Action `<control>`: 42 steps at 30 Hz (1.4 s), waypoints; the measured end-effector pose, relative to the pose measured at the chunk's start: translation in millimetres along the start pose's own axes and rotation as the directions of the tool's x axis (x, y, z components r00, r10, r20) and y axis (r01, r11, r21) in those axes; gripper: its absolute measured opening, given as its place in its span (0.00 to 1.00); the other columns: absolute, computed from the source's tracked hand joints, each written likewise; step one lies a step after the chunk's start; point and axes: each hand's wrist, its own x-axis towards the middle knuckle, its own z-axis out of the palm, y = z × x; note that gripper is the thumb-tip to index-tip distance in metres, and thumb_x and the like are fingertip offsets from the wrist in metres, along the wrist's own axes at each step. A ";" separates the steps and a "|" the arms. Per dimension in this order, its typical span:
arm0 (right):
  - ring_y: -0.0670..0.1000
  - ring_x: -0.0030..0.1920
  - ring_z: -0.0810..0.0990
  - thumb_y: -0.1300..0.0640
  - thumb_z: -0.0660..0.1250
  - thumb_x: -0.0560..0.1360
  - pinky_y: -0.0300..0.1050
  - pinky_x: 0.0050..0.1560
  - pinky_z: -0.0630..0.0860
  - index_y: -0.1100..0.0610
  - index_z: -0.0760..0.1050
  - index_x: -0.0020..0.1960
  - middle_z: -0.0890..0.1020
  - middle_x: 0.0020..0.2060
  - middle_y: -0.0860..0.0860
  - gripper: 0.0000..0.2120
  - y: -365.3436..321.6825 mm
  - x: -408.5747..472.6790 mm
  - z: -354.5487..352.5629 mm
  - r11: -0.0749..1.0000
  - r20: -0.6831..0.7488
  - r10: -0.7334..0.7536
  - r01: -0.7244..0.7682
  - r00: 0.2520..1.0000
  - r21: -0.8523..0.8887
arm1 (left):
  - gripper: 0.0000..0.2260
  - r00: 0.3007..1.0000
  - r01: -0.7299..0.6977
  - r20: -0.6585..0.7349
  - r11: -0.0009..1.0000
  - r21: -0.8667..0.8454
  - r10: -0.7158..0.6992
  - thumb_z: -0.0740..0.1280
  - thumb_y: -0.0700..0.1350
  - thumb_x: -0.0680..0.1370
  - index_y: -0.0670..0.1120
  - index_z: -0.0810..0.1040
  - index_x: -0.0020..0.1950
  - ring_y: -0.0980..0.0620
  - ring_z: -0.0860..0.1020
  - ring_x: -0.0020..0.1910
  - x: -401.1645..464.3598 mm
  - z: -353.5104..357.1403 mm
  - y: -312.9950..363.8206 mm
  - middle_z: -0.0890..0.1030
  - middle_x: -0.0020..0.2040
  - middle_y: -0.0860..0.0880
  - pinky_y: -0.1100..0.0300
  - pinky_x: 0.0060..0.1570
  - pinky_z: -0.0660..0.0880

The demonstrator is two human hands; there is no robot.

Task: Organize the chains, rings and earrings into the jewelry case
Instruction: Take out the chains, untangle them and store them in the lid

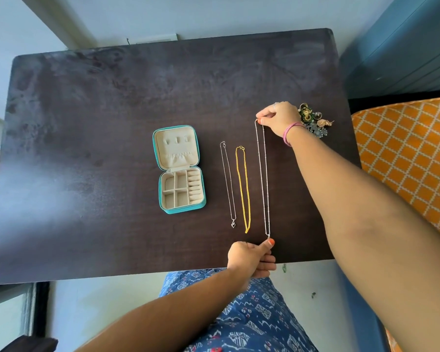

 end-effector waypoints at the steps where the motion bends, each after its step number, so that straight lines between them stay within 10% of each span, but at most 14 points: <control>1: 0.50 0.52 0.80 0.56 0.70 0.74 0.36 0.54 0.72 0.53 0.83 0.54 0.84 0.51 0.51 0.09 0.5 0.8 -2.0 1.000 0.010 0.017 -0.017 1.000 0.025 | 0.17 1.000 -0.005 0.014 1.000 0.011 0.004 0.72 0.55 0.73 0.40 0.83 0.45 0.49 0.85 0.38 -2.3 -2.3 0.6 0.86 0.40 0.45 0.51 0.45 0.82; 5: 0.52 0.52 0.81 0.58 0.69 0.74 0.50 0.57 0.78 0.52 0.83 0.53 0.84 0.50 0.52 0.09 3.9 2.6 -11.1 0.985 0.044 0.065 -0.071 0.997 0.156 | 0.17 0.991 -0.078 0.112 0.993 0.093 0.067 0.72 0.56 0.74 0.41 0.83 0.43 0.51 0.84 0.35 -18.1 -16.6 9.0 0.85 0.38 0.45 0.59 0.37 0.81; 10: 0.47 0.48 0.78 0.61 0.66 0.76 0.43 0.46 0.80 0.56 0.81 0.56 0.81 0.48 0.53 0.11 -3.4 -12.7 -21.3 0.946 0.014 0.078 -0.078 0.997 0.314 | 0.13 0.959 -0.251 0.157 0.965 0.077 0.237 0.70 0.51 0.76 0.42 0.80 0.39 0.52 0.79 0.28 -40.3 -46.4 29.4 0.83 0.33 0.45 0.62 0.31 0.77; 18: 0.42 0.41 0.78 0.62 0.64 0.76 0.32 0.37 0.76 0.54 0.80 0.52 0.81 0.44 0.50 0.09 -34.9 -60.9 -17.5 0.801 -0.043 0.091 -0.047 0.995 0.596 | 0.13 0.884 -0.441 -0.156 0.897 0.036 0.441 0.68 0.47 0.77 0.41 0.80 0.37 0.56 0.77 0.23 -45.3 -109.6 65.3 0.81 0.28 0.48 0.64 0.28 0.77; 30: 0.42 0.43 0.79 0.62 0.66 0.75 0.45 0.53 0.79 0.52 0.80 0.55 0.80 0.43 0.45 0.11 -71.2 -146.0 60.1 0.767 0.032 0.114 -0.109 0.993 0.632 | 0.10 0.614 -0.673 -0.503 0.737 0.071 0.609 0.67 0.48 0.79 0.44 0.79 0.41 0.58 0.77 0.33 -28.5 -205.3 85.5 0.81 0.35 0.50 0.65 0.39 0.77; 36: 0.45 0.64 0.74 0.62 0.64 0.77 0.38 0.64 0.70 0.57 0.69 0.70 0.75 0.66 0.49 0.21 -84.8 -174.7 103.4 0.777 0.146 0.124 -0.188 0.981 0.601 | 0.13 0.752 -0.540 -0.367 0.831 0.136 0.548 0.63 0.48 0.80 0.46 0.76 0.63 0.57 0.78 0.49 0.5 -219.2 72.1 0.81 0.52 0.51 0.58 0.53 0.75; 42: 0.46 0.67 0.71 0.63 0.59 0.79 0.48 0.69 0.68 0.54 0.65 0.73 0.74 0.67 0.48 0.22 -91.9 -189.8 138.4 0.803 0.145 0.098 -0.165 0.984 0.573 | 0.18 0.816 -0.531 -0.259 0.847 0.014 0.516 0.63 0.50 0.79 0.46 0.76 0.66 0.53 0.78 0.60 11.4 -209.3 63.5 0.81 0.59 0.51 0.50 0.65 0.73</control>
